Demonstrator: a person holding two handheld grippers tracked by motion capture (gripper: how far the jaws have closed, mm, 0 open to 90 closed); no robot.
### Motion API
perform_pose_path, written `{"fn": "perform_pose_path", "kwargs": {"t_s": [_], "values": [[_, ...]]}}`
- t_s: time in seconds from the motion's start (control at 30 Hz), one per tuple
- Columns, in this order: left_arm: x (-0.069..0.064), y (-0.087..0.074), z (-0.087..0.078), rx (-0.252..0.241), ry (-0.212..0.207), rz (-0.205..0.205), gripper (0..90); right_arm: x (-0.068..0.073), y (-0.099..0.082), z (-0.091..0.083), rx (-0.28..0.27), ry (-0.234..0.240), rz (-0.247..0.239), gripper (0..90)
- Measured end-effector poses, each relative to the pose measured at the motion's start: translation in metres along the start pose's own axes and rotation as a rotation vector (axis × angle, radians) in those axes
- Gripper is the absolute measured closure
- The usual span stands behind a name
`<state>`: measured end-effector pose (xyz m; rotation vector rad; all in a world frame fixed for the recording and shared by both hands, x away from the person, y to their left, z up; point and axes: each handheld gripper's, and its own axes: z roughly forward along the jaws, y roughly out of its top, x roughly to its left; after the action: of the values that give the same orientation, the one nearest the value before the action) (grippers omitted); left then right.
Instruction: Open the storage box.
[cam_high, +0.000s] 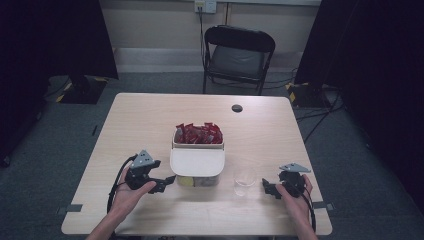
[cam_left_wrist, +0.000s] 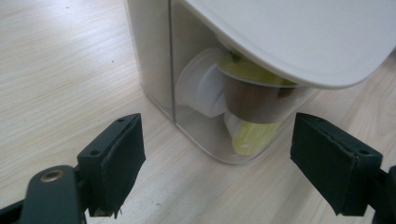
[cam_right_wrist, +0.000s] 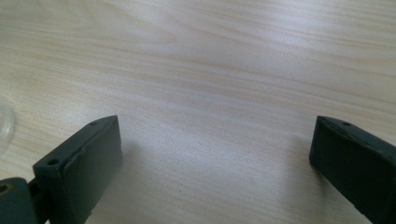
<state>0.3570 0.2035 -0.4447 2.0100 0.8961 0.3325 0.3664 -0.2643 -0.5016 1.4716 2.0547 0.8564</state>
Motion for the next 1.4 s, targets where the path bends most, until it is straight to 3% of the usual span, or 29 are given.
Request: {"fn": "perform_pose_path", "kwargs": {"t_s": [0.2, 0.23, 0.43, 0.67, 1.4], "values": [[-0.003, 0.002, 0.002, -0.007, -0.002, 0.016, 17.6, 0.000, 0.000, 0.000, 0.001, 0.002, 0.001, 2.2], [-0.005, 0.002, 0.003, -0.015, -0.010, 0.002, 17.6, 0.000, 0.000, 0.000, 0.000, 0.002, -0.001, 2.2], [-0.005, 0.003, 0.004, -0.015, -0.012, 0.005, 17.6, 0.000, 0.000, 0.000, 0.001, 0.002, 0.000, 2.2], [-0.003, 0.004, 0.003, -0.045, -0.017, -0.032, 16.3, 0.000, 0.000, 0.000, 0.000, 0.002, 0.000, 2.1], [-0.002, 0.011, 0.000, -0.058, -0.047, -0.019, 15.6, -0.002, 0.000, 0.000, 0.003, 0.017, -0.011, 2.1]]}}
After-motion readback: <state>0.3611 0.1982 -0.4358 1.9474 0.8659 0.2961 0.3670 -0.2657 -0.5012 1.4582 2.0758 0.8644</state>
